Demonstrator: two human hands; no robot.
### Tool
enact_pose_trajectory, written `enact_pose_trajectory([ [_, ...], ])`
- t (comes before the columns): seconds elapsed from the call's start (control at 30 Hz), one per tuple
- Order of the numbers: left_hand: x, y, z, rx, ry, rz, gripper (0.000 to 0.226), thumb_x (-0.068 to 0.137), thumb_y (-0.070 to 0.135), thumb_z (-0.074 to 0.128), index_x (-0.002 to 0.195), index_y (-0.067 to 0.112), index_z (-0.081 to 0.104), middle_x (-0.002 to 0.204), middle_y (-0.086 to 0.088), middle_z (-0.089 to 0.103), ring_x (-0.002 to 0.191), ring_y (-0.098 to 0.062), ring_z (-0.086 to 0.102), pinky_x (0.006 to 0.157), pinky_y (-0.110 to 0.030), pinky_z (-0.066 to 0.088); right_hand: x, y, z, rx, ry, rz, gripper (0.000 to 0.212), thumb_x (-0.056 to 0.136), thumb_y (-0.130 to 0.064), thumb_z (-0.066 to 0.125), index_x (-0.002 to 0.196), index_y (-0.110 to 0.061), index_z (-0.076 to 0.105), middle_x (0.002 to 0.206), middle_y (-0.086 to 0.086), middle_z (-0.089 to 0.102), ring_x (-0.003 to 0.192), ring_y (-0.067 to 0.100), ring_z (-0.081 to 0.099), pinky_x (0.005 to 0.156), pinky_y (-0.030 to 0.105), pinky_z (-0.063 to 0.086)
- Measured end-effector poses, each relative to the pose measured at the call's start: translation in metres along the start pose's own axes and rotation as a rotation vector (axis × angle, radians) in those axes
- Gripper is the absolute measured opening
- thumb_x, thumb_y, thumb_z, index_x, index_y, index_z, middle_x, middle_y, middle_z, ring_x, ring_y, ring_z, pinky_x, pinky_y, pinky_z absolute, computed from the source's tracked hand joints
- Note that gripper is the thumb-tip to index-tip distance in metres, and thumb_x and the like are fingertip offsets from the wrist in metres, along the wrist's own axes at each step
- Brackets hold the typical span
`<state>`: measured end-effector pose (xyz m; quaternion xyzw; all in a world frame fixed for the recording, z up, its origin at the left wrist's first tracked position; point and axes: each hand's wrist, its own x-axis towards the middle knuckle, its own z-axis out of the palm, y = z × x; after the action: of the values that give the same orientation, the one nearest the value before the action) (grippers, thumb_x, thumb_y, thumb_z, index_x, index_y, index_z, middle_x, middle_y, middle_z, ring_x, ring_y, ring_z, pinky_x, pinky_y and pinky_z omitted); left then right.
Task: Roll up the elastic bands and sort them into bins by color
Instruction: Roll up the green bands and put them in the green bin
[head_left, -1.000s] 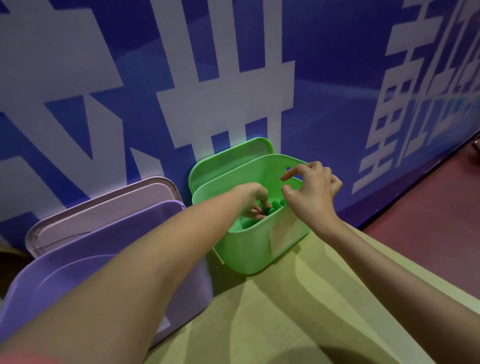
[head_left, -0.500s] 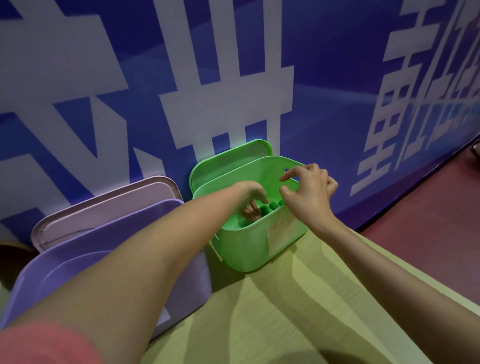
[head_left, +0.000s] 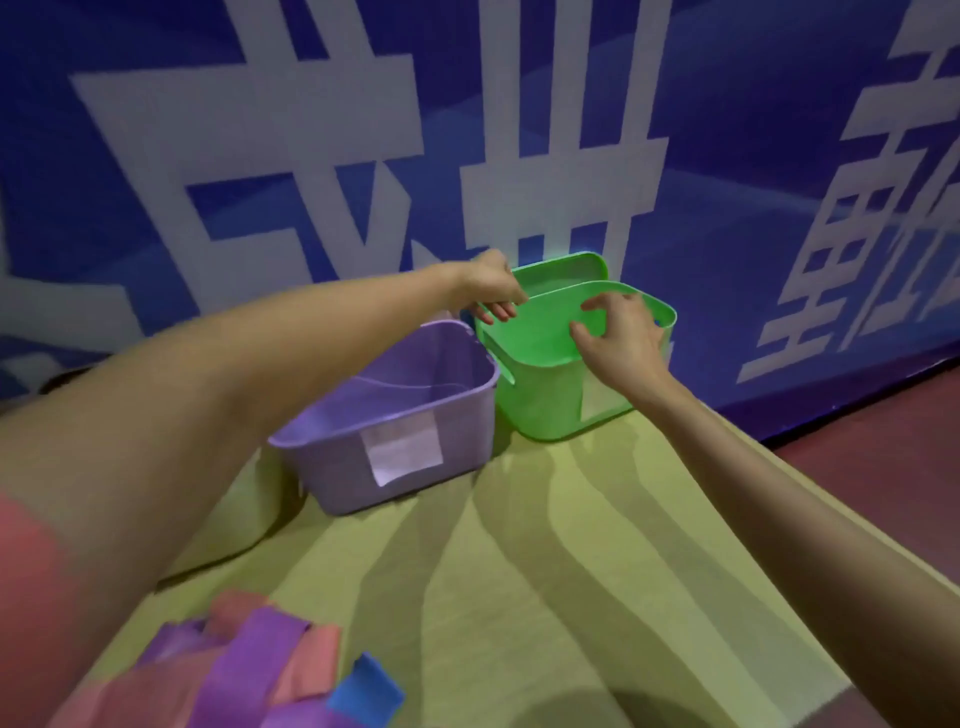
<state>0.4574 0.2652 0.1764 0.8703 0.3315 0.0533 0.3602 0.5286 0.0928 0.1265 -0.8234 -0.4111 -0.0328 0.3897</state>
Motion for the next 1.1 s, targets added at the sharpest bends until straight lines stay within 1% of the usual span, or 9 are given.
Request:
enact_pose_trajectory([
  [0.13,-0.069,-0.019,-0.020,-0.002,0.075,0.020,0.014,0.093,0.010,0.057,0.101,0.000,0.062,0.077,-0.005,0.065,0.062,-0.009,0.061,0.054,-0.020,0.052,-0.036,-0.027,-0.001,0.036,-0.022,-0.069,0.037,0.093,-0.027,0.059,0.126,-0.012,0.055,0.132,0.015,0.049,0.127,0.030,0.042,0.109,0.045,0.029],
  [0.3,-0.163,-0.056,-0.016,-0.070,0.077,0.007,0.015,0.094,0.012,0.056,0.102,0.003,0.063,0.082,-0.006,0.068,0.069,-0.012,0.065,0.066,-0.024,0.053,-0.092,-0.051,0.009,0.073,-0.108,-0.157,0.037,0.089,-0.024,0.062,0.122,-0.008,0.057,0.123,0.019,0.052,0.117,0.033,0.049,0.100,0.042,0.039],
  [0.4,-0.211,-0.086,-0.004,-0.068,0.031,-0.044,0.016,0.093,0.014,0.057,0.103,0.003,0.065,0.083,-0.004,0.069,0.070,-0.010,0.066,0.059,-0.018,0.052,-0.126,-0.060,0.019,0.057,-0.166,-0.216,0.035,0.086,-0.017,0.064,0.118,-0.003,0.059,0.117,0.021,0.058,0.114,0.033,0.049,0.092,0.038,0.039],
  [0.5,-0.257,-0.118,0.009,-0.046,0.047,-0.059,0.016,0.093,0.012,0.057,0.101,0.004,0.067,0.080,-0.001,0.068,0.067,-0.006,0.064,0.056,-0.014,0.049,-0.167,-0.072,0.029,0.080,-0.260,-0.265,0.034,0.085,-0.011,0.065,0.117,0.000,0.059,0.117,0.018,0.060,0.113,0.032,0.051,0.091,0.035,0.039],
  [0.7,-0.356,-0.179,0.028,0.023,0.065,-0.025,0.010,0.089,0.008,0.060,0.093,0.007,0.069,0.081,-0.003,0.069,0.068,-0.007,0.062,0.064,-0.025,0.051,-0.256,-0.107,0.044,0.256,-0.497,-0.399,0.028,0.083,-0.010,0.070,0.110,-0.007,0.063,0.112,0.011,0.059,0.096,0.023,0.061,0.081,0.030,0.048],
  [0.87,-0.448,-0.224,0.033,0.015,0.221,-0.023,0.006,0.087,0.006,0.065,0.089,0.004,0.070,0.082,-0.006,0.071,0.074,-0.012,0.064,0.071,-0.025,0.048,-0.334,-0.134,0.044,0.380,-0.884,-0.764,0.018,0.083,-0.013,0.073,0.100,-0.015,0.068,0.097,-0.001,0.064,0.084,0.006,0.059,0.072,0.021,0.049],
  [0.93,-0.485,-0.235,0.043,0.004,0.296,-0.048,0.005,0.086,0.006,0.067,0.087,0.010,0.070,0.080,0.001,0.070,0.071,-0.002,0.063,0.067,-0.018,0.048,-0.359,-0.137,0.055,0.348,-0.998,-0.856,0.018,0.081,-0.011,0.073,0.098,-0.015,0.069,0.094,-0.005,0.064,0.080,0.001,0.053,0.070,0.009,0.041],
  [1.03,-0.528,-0.249,0.065,-0.070,0.391,-0.078,0.005,0.083,0.011,0.069,0.085,0.015,0.072,0.083,0.007,0.071,0.074,0.000,0.064,0.069,-0.017,0.049,-0.382,-0.136,0.076,0.275,-1.028,-0.911,0.024,0.078,-0.009,0.071,0.101,-0.015,0.070,0.095,-0.003,0.060,0.082,-0.004,0.044,0.073,0.006,0.032],
  [1.1,-0.546,-0.256,0.080,-0.090,0.441,-0.080,0.008,0.080,0.018,0.068,0.084,0.013,0.072,0.083,0.006,0.071,0.077,-0.003,0.064,0.071,-0.019,0.049,-0.388,-0.134,0.088,0.226,-1.005,-0.934,0.025,0.081,-0.014,0.069,0.106,-0.018,0.069,0.102,-0.002,0.060,0.093,0.003,0.046,0.081,0.013,0.035],
])
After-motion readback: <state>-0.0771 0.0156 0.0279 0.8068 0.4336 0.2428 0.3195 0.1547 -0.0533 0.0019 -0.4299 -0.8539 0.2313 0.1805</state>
